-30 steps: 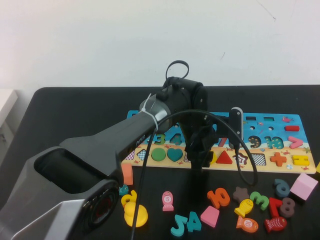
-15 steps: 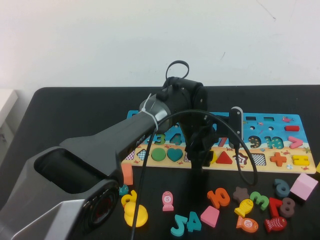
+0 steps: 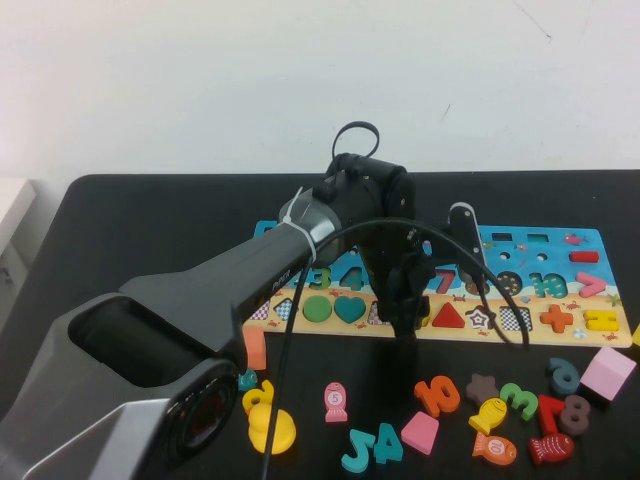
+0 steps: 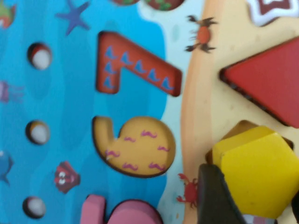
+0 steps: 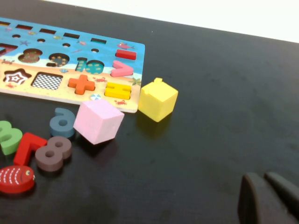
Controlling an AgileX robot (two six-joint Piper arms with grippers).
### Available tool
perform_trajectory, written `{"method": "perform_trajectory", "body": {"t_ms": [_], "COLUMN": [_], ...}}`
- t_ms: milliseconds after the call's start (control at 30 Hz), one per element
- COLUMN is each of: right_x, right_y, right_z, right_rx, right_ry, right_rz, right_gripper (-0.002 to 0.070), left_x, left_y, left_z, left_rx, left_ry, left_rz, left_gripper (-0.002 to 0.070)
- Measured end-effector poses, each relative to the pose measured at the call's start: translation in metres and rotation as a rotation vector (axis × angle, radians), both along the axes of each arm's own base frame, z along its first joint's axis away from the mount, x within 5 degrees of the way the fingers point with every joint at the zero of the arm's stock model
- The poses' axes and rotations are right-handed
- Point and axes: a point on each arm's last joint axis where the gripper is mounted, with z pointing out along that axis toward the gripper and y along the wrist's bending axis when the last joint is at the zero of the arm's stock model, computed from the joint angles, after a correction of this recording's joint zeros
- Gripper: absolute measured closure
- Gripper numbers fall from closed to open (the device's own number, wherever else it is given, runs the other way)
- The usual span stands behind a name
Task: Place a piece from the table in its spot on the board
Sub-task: Place the "Pentagon" into the hole of the Pentagon
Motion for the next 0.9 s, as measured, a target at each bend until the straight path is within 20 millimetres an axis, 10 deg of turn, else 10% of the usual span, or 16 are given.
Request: {"method": "perform_trajectory", "body": {"t_ms": [900], "right_x": [0.0], "right_y": [0.0], "right_z": [0.0], "right_rx": [0.002], "right_ry": [0.0], "right_rz": [-0.001], "right_gripper": [0.0657], "left_x": [0.0015], "left_y": [-0.0001], "left_z": [-0.0017], "left_rx": [-0.086], "left_ry": [0.116], "left_rz": [0.385], "left_gripper": [0.0372]}}
